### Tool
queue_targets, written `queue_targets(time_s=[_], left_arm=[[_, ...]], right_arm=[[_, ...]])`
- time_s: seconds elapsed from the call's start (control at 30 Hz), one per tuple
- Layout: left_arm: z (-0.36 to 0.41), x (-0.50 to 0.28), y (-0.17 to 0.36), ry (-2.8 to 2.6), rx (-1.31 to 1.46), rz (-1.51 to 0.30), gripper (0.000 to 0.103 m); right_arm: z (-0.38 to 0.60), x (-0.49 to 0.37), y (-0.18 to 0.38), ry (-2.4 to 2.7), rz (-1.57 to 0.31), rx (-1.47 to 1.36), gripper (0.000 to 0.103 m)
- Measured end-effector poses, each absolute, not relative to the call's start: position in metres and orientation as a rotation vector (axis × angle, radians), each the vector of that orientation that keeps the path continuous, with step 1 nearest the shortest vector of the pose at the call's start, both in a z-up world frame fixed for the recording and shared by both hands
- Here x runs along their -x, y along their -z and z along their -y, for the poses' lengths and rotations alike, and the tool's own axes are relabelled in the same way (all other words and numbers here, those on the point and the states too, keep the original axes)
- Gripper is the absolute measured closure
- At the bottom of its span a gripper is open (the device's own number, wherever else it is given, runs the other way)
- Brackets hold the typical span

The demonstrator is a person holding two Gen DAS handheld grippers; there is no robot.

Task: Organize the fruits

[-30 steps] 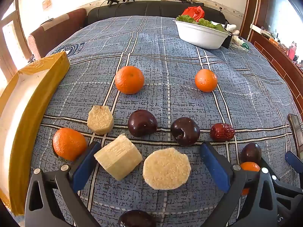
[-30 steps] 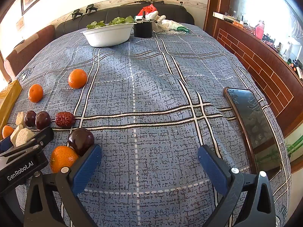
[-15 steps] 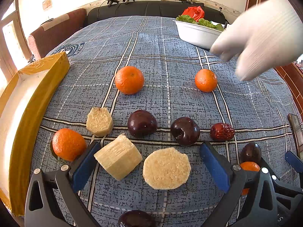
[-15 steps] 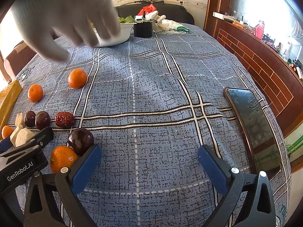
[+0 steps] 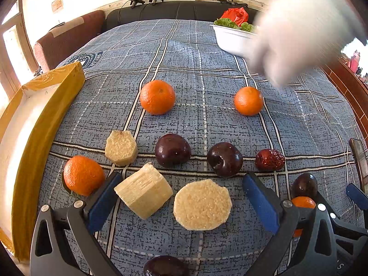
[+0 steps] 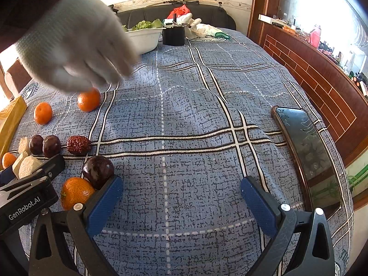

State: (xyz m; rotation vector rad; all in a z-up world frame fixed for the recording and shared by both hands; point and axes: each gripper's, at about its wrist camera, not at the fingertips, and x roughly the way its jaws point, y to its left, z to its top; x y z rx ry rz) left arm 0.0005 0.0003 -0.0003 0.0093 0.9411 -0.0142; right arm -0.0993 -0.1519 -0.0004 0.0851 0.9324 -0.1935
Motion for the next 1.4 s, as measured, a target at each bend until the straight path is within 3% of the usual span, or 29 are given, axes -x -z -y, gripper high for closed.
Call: queue_targets(time_s=[1.4], left_arm=[[0.0011, 0.0002, 0.0013, 0.014, -0.010, -0.942, 0.000]], right_arm=[[0.1518, 0.0975, 0.0019, 0.194, -0.934, -0.084, 0.000]])
